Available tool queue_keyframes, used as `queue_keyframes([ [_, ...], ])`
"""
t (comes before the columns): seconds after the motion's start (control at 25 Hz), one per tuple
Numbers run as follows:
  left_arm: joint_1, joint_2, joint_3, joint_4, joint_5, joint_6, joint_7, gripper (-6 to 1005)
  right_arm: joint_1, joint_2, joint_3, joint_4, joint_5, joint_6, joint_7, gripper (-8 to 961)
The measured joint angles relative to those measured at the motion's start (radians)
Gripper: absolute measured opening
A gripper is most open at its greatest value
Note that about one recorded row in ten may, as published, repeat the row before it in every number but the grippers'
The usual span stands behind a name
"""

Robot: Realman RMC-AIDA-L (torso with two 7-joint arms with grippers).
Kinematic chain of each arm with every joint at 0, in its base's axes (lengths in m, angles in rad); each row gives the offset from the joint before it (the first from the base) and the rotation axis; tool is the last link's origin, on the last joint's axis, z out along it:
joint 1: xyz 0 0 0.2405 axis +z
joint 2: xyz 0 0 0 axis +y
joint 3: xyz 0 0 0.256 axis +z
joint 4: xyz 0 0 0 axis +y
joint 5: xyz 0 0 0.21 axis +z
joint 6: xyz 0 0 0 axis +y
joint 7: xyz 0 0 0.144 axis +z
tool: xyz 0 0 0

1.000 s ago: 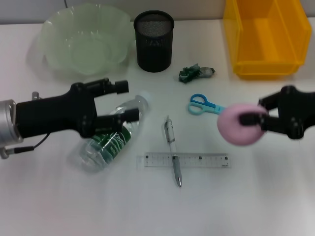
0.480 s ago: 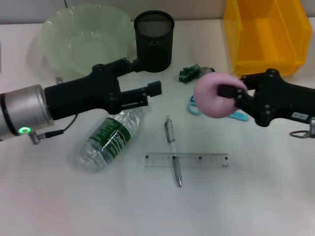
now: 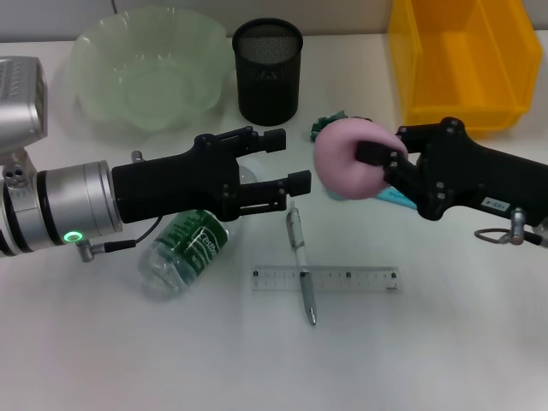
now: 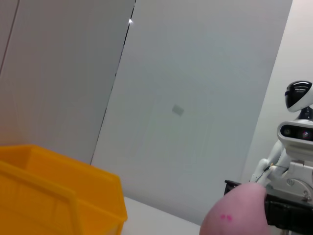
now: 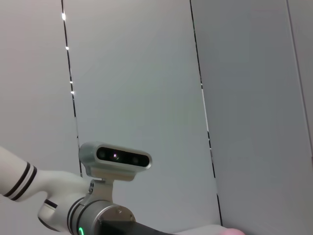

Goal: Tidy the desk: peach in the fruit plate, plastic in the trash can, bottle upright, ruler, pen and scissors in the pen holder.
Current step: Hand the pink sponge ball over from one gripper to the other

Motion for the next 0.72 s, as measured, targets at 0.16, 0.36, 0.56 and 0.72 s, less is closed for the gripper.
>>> queue_keyframes([
  [0.16, -0.008, -0.005, 0.002, -0.012, -0.002, 0.000, 0.003, 724, 0.013, 0.001, -0.006, 0.021, 0.000, 0.015, -0.017, 25],
  [0.36, -0.019, -0.005, 0.005, -0.023, -0.002, 0.004, 0.015, 716, 0.027, 0.002, -0.008, 0.043, 0.001, 0.042, -0.036, 25],
  [0.56, -0.029, -0.005, 0.006, -0.024, -0.002, -0.003, 0.016, 709, 0.039, 0.003, -0.008, 0.060, -0.001, 0.052, -0.043, 24],
  [0.72, -0.033, -0.005, 0.003, -0.025, -0.002, -0.020, 0.016, 604, 0.039, 0.003, -0.008, 0.061, -0.001, 0.052, -0.044, 25],
])
